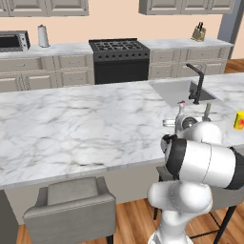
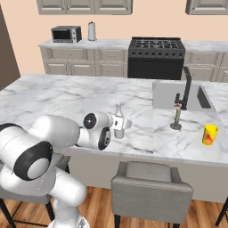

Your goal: Open the cabinet directly in front. Then move the liquor and the cup to the dining counter with the candle on it.

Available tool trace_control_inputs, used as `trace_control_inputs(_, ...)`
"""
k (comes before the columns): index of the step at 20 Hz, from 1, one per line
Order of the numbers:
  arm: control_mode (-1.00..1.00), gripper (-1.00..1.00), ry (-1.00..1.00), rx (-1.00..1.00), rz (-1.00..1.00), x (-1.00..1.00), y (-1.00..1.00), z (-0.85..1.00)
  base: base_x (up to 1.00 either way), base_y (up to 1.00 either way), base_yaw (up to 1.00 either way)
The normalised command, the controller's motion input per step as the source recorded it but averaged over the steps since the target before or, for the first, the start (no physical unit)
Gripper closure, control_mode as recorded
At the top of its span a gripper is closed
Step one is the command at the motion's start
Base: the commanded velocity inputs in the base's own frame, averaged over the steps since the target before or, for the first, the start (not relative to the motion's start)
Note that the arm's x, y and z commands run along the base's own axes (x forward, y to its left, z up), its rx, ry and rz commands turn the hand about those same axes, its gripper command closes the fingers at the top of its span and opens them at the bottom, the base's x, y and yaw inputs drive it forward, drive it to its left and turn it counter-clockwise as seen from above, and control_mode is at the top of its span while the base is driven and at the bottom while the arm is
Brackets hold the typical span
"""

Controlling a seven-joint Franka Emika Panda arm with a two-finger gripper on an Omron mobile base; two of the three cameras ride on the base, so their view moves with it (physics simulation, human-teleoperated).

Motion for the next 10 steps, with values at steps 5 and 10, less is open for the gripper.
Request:
trace_control_inputs(5, -1.0, 1.0, 0.0, 0.0, 0.0, 0.33, -0.05, -0.44, 0.0, 0.0, 0.0)
trace_control_inputs(10, -1.0, 1.0, 0.0, 0.0, 0.0, 0.36, -0.03, -0.44, 0.0, 0.0, 0.0)
